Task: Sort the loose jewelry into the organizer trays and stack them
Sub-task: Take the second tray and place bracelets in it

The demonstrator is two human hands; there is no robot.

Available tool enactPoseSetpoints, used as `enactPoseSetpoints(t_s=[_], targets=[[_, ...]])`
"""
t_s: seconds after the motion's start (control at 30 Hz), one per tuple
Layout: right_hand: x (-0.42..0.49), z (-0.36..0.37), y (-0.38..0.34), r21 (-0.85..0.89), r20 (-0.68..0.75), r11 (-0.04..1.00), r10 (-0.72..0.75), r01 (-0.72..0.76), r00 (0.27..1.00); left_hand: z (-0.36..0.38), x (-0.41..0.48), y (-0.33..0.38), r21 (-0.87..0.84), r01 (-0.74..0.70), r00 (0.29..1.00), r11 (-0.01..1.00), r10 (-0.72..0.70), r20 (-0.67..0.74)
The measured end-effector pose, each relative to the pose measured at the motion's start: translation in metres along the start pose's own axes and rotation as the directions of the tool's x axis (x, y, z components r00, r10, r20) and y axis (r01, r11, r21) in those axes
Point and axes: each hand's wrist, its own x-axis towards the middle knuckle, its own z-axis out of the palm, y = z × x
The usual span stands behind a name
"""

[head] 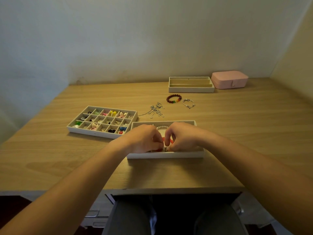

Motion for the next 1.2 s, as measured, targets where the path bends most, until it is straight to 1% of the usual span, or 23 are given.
enactPoseSetpoints(t_s=[0.1, 0.27, 0.33, 0.4, 0.5, 0.57, 0.67, 0.77, 0.83, 0.93, 0.97, 1.1, 1.2], targets=[[0.0, 0.002, 0.0, -0.016, -0.023, 1.0, 0.006, -0.006, 1.0, -0.001, 0.0, -0.001, 0.04, -0.014, 1.0, 0.999, 0.014, -0.002], [0.001, -0.001, 0.001, 0.013, 0.04, 1.0, 0.006, -0.006, 0.999, -0.002, 0.0, 0.0, 0.059, -0.017, 1.0, 0.998, 0.016, 0.019], [0.002, 0.0, 0.002, 0.032, 0.014, 0.999, 0.018, -0.019, 1.0, -0.003, 0.002, 0.0, 0.051, -0.005, 1.0, 0.999, 0.005, -0.002], [0.003, 0.001, 0.004, 0.053, -0.049, 0.998, 0.048, -0.046, 0.998, -0.003, 0.004, -0.002, 0.045, 0.012, 1.0, 0.999, -0.011, -0.019], [0.004, 0.002, 0.007, 0.038, -0.045, 0.997, 0.073, -0.071, 0.996, -0.001, 0.004, -0.005, 0.07, 0.01, 1.0, 0.998, -0.01, 0.007], [0.002, 0.002, 0.008, 0.063, -0.071, 0.994, 0.093, -0.089, 0.993, -0.002, 0.003, -0.005, 0.034, 0.015, 1.0, 0.999, -0.015, -0.013], [0.0, 0.002, 0.011, 0.105, -0.172, 0.988, 0.126, -0.108, 0.977, -0.007, 0.0, -0.007, -0.044, 0.021, 0.993, 0.999, -0.026, -0.114], [-0.003, 0.001, 0.012, 0.086, -0.243, 0.983, 0.177, -0.16, 0.954, -0.007, -0.003, -0.01, -0.119, 0.046, 0.993, 0.992, -0.059, -0.102], [-0.005, -0.001, 0.011, 0.074, -0.232, 0.98, 0.198, -0.186, 0.952, -0.003, -0.003, -0.011, -0.16, 0.06, 0.993, 0.985, -0.075, -0.09], [-0.007, 0.001, 0.008, 0.18, -0.172, 0.963, 0.233, -0.202, 0.957, 0.001, -0.001, -0.009, -0.191, 0.065, 0.991, 0.98, -0.085, -0.099], [-0.007, 0.002, 0.008, 0.187, -0.173, 0.961, 0.234, -0.201, 0.957, 0.001, 0.0, -0.009, -0.199, 0.064, 0.991, 0.978, -0.085, -0.1], [-0.004, 0.006, 0.008, 0.125, -0.228, 0.978, 0.191, -0.165, 0.955, 0.001, 0.0, -0.008, -0.205, 0.061, 0.992, 0.977, -0.082, -0.097], [-0.004, 0.007, 0.007, 0.145, -0.216, 0.98, 0.169, -0.14, 0.962, 0.001, 0.0, -0.009, -0.214, 0.064, 0.992, 0.975, -0.086, -0.094]])
